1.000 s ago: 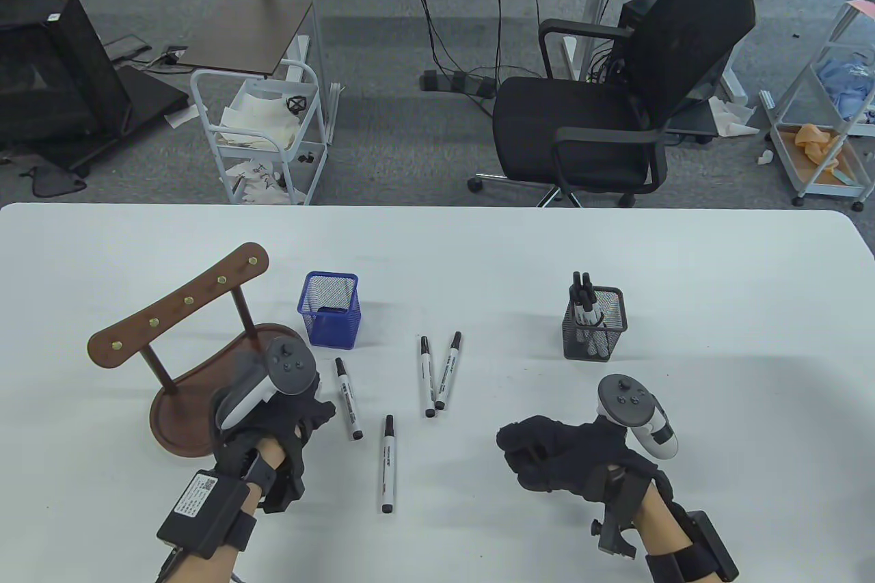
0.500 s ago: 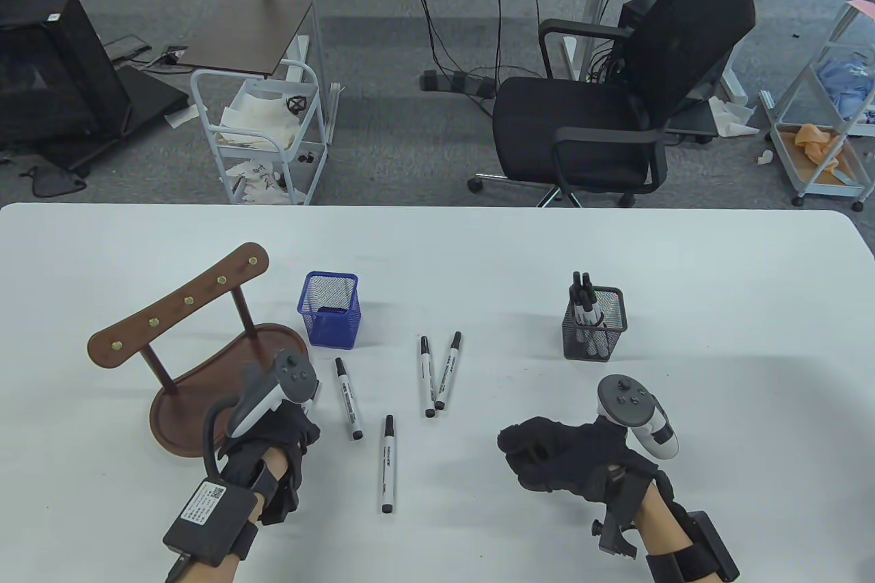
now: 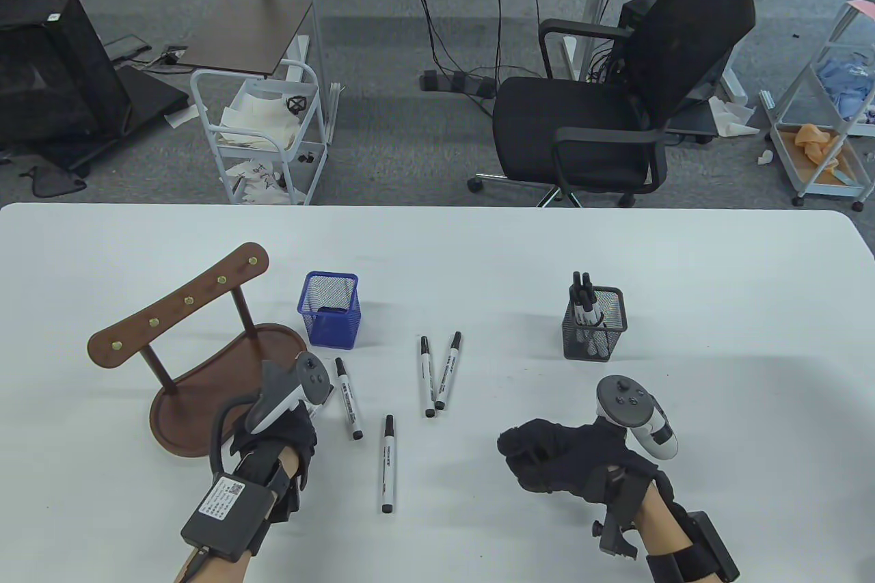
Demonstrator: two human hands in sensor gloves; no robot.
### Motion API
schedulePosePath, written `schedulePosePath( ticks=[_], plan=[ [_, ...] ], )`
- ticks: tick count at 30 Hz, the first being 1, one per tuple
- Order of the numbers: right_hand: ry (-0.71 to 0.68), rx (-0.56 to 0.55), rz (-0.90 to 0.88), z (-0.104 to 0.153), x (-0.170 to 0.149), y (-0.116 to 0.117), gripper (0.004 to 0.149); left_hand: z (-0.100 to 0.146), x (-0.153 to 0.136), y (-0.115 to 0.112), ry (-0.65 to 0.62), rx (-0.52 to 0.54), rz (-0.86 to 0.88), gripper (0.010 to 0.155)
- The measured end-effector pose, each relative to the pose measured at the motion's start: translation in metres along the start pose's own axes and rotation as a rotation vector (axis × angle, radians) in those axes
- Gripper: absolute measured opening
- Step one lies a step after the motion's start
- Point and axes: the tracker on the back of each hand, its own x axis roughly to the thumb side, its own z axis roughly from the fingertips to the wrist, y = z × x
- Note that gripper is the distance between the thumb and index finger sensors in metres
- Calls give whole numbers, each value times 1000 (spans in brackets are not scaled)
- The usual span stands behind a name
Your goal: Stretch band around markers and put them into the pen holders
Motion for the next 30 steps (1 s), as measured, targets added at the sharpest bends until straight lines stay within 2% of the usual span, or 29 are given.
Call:
schedulePosePath(
  ticks=[5, 8, 13, 19, 24, 30],
  plan=[
    [2, 6, -1, 0, 0, 0, 57, 0, -6, 1, 6, -40, 54, 50],
    [3, 8, -2, -1, 0, 1, 57, 2, -13, 1, 10, -81, 170, 49],
    [4, 11, -2, -1, -1, 1, 57, 9, -19, 6, -19, -101, 260, 47],
    [7, 14, -3, -1, -1, 1, 56, 16, -15, 18, -39, -91, 292, 44],
    [7, 18, -5, -1, -1, 1, 56, 20, -12, 24, -81, -106, 415, 41],
    [7, 24, -5, -1, -1, 1, 56, 20, -1, 30, -115, -140, 489, 46]
  ],
)
